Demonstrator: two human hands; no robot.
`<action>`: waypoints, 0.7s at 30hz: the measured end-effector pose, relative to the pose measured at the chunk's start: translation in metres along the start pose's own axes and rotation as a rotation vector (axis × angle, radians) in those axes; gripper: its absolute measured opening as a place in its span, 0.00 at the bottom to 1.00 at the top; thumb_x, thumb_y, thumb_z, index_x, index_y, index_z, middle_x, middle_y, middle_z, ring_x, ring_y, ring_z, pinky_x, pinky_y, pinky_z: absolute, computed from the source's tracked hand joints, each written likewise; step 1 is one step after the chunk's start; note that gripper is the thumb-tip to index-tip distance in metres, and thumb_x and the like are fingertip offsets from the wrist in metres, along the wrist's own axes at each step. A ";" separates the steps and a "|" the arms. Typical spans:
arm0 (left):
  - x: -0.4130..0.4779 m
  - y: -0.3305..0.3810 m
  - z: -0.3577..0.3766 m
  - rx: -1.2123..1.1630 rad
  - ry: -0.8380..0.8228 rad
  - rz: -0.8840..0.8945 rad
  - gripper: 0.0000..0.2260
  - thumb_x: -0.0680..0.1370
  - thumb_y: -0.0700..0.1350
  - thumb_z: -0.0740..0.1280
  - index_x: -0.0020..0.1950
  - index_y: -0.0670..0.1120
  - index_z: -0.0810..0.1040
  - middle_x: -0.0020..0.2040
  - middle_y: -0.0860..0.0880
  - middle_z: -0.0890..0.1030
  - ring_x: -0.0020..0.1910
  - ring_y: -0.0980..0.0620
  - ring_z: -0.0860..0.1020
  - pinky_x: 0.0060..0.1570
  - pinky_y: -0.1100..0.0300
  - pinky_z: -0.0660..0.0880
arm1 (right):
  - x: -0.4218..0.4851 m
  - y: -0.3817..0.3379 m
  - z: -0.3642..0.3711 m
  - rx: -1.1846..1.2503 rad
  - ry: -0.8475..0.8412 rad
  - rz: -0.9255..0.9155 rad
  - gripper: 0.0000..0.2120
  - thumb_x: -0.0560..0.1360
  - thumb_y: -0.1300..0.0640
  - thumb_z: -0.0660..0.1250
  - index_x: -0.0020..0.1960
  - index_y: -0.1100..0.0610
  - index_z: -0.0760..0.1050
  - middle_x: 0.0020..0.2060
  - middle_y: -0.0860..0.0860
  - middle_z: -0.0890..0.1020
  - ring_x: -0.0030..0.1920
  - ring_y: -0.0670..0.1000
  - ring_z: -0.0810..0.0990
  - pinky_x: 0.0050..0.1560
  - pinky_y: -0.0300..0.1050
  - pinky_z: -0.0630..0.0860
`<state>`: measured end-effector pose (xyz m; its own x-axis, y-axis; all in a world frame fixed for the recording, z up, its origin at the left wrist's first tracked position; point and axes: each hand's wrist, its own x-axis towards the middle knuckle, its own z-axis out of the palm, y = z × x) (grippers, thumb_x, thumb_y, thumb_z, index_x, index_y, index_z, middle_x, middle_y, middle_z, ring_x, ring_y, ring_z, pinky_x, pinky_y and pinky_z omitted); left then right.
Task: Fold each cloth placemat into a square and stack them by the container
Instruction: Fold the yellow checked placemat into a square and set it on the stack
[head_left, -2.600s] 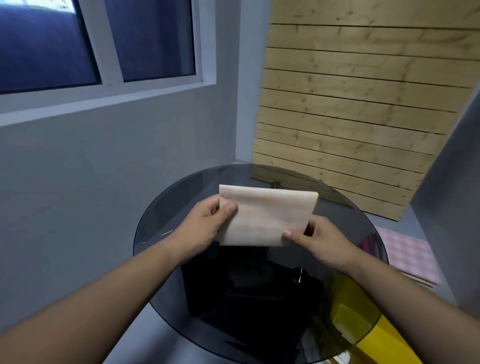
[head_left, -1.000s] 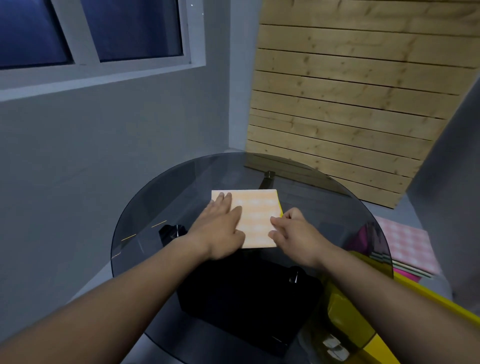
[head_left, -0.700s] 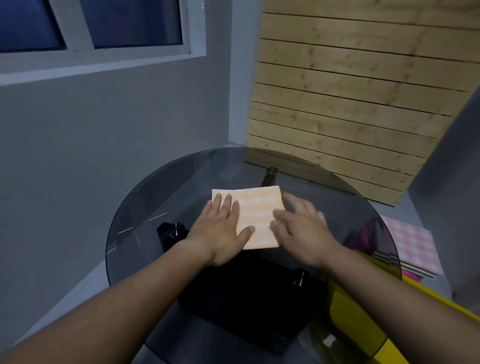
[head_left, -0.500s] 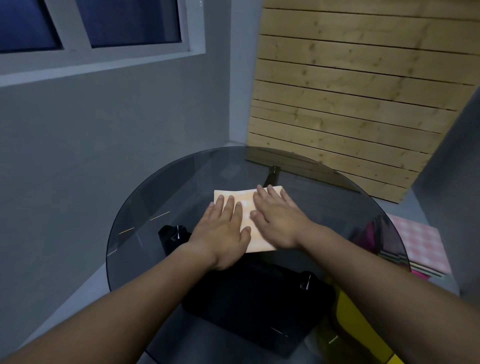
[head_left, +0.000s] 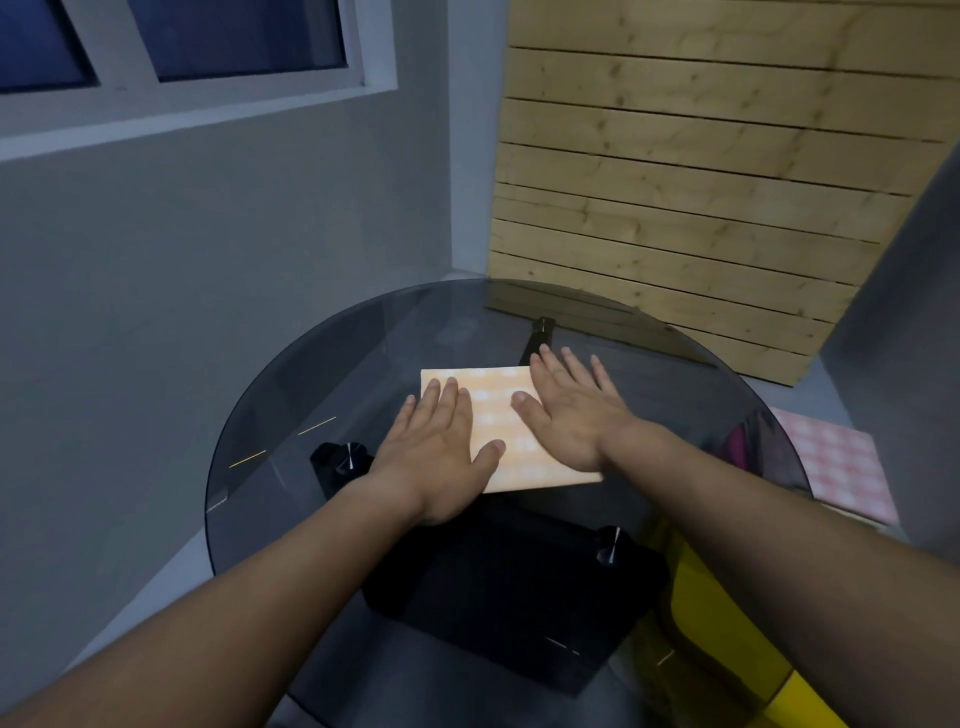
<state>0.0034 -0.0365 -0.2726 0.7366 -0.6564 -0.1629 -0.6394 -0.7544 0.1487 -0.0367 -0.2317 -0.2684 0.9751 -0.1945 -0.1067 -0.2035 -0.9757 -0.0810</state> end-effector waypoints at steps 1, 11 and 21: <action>0.000 0.001 0.000 -0.003 0.001 -0.001 0.35 0.82 0.63 0.43 0.81 0.43 0.38 0.81 0.45 0.37 0.79 0.49 0.34 0.78 0.48 0.38 | -0.003 0.004 -0.001 0.005 0.008 0.005 0.35 0.79 0.35 0.34 0.80 0.52 0.38 0.80 0.47 0.39 0.78 0.50 0.34 0.77 0.56 0.34; -0.015 0.001 -0.023 -0.497 0.292 -0.151 0.29 0.77 0.53 0.68 0.74 0.46 0.64 0.77 0.44 0.61 0.77 0.44 0.56 0.72 0.49 0.60 | -0.044 0.013 -0.030 0.796 0.269 0.251 0.25 0.80 0.48 0.63 0.74 0.56 0.65 0.68 0.55 0.74 0.66 0.54 0.73 0.62 0.44 0.69; -0.014 0.006 -0.054 -0.683 0.101 -0.485 0.29 0.64 0.52 0.81 0.59 0.42 0.74 0.54 0.45 0.80 0.53 0.44 0.80 0.52 0.49 0.80 | -0.061 -0.005 -0.051 1.020 0.046 0.439 0.09 0.75 0.63 0.70 0.39 0.58 0.72 0.40 0.56 0.80 0.37 0.53 0.79 0.38 0.46 0.78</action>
<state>0.0013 -0.0311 -0.2167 0.9319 -0.2328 -0.2781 0.0029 -0.7620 0.6476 -0.0909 -0.2199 -0.2108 0.7987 -0.5268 -0.2909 -0.4885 -0.2853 -0.8246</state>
